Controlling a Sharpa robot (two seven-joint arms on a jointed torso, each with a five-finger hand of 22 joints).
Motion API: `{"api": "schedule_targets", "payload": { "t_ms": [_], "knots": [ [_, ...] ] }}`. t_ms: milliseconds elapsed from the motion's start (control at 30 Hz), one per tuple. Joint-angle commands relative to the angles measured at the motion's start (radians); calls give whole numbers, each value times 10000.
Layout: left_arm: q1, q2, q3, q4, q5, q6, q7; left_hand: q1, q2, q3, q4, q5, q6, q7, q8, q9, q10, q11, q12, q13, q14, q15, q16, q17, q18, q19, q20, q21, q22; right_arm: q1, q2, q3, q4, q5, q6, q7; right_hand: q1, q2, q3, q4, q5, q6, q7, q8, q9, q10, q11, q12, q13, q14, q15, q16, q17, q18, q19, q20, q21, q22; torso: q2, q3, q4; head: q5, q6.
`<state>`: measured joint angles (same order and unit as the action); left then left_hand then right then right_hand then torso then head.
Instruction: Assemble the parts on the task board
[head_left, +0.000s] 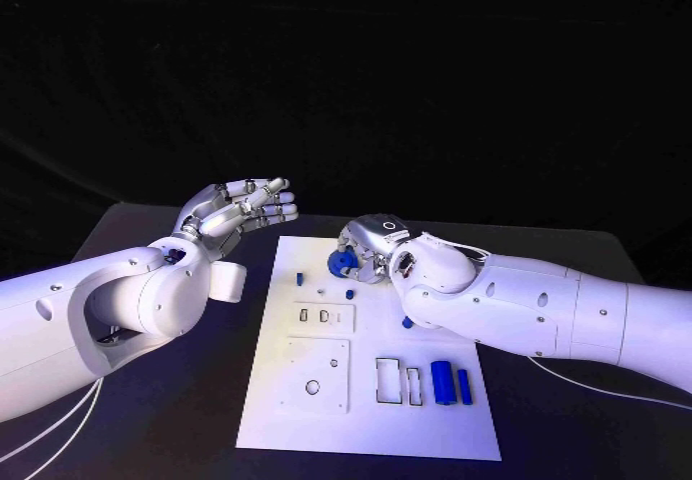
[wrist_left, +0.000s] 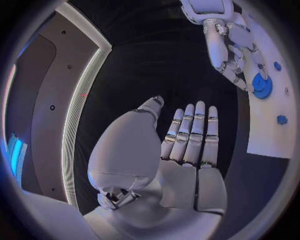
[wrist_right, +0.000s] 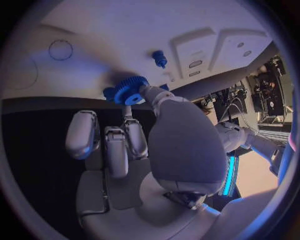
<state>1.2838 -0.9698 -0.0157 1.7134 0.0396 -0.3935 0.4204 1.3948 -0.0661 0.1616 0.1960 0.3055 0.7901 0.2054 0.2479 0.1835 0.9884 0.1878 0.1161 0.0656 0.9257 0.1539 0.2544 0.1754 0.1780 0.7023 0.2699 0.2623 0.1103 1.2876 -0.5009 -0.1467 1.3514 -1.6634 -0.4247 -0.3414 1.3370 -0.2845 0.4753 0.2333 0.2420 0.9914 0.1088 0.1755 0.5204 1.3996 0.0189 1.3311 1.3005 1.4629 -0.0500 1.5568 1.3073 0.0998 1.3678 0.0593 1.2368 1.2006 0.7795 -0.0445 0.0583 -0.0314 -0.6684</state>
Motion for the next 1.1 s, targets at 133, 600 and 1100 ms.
{"api": "schedule_targets", "payload": {
  "t_ms": [133,600,1100],
  "knots": [
    [12,12,8,12,16,191,35,71,23,0,87,-69,-61,239,-19,-10,48,33,-37,3,-16,43,-69,10,49,61,18,9,-8,-34,-43,-18,7,-69,286,-26,-123,18,24,15,-24,-48,-8,-48,14,7,67,-36,11,1009,73,41,2311,-63,-8,30,-19,11,2,-3,-9,15,-12],
    [12,6,7,6,16,181,-14,73,16,-2,98,-71,-68,241,-24,-12,55,34,-54,3,-20,44,-77,17,49,62,19,4,-18,-33,-58,-22,-22,20,-74,24,-279,105,-834,24,-799,-1409,344,-758,-459,-587,392,-709,-705,1023,364,65,2394,-13,-139,293,-304,-167,-1,5,-7,10,7],
    [12,2,7,1,16,191,-34,73,16,-2,98,-71,-68,241,-24,-12,55,34,-54,3,-20,44,-77,17,49,62,19,4,-18,-33,-122,-23,-20,923,362,275,-208,469,-1631,554,-445,-940,260,-303,-674,-237,337,-164,-238,1054,336,106,2527,-51,22,312,-149,118,2,5,-9,8,-11]
  ]
}}
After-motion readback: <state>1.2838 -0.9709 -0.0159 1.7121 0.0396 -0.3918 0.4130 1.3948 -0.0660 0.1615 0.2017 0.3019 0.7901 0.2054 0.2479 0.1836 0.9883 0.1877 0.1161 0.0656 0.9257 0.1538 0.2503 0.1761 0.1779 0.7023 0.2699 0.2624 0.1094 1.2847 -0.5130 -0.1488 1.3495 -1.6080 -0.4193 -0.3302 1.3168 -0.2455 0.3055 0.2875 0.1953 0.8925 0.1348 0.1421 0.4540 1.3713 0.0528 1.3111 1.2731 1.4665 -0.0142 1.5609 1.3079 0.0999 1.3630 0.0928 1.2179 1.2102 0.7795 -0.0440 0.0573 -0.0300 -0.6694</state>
